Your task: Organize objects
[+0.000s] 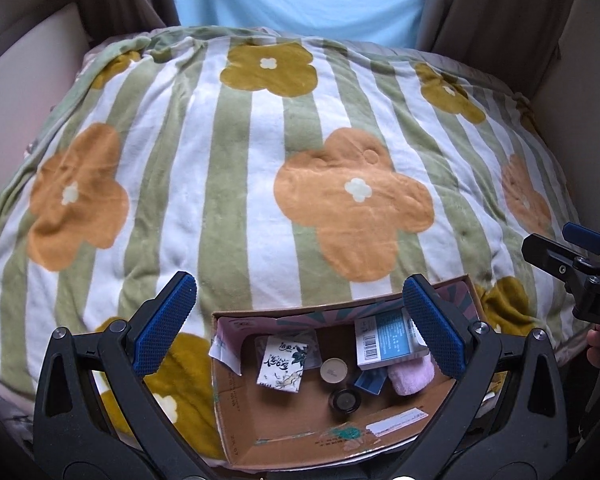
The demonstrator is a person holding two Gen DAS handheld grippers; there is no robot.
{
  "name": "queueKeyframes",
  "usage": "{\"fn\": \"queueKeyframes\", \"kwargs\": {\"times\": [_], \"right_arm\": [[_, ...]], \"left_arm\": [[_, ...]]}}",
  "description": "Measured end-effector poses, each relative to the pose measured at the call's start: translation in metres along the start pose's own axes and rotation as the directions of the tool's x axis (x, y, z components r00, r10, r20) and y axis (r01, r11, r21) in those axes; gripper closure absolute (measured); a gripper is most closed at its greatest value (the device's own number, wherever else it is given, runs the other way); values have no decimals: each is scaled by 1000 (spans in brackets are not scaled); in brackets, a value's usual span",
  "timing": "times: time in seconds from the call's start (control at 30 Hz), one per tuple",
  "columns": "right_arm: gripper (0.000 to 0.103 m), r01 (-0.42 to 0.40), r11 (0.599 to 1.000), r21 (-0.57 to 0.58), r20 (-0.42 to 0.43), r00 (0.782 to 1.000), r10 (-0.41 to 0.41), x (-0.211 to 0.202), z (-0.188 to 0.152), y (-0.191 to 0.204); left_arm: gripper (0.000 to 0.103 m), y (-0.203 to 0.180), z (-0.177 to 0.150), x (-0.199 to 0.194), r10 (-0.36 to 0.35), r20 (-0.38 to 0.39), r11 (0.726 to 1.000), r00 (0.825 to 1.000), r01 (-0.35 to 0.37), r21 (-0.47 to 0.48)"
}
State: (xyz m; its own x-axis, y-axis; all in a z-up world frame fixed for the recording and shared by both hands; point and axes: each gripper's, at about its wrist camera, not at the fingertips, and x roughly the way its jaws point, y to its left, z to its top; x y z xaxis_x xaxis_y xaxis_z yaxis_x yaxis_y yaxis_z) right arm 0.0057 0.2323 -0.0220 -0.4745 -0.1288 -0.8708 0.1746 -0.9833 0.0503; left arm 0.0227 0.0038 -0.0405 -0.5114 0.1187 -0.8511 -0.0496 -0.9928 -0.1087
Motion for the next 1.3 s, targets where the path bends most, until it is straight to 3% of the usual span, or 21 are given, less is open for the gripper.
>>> {"fn": "queueKeyframes", "kwargs": {"times": [1.3], "right_arm": [[0, 3, 1000, -4, -23, 1000, -3, 7, -3, 1]], "left_arm": [[0, 5, -5, 11, 33, -40, 999, 999, -34, -22]]}}
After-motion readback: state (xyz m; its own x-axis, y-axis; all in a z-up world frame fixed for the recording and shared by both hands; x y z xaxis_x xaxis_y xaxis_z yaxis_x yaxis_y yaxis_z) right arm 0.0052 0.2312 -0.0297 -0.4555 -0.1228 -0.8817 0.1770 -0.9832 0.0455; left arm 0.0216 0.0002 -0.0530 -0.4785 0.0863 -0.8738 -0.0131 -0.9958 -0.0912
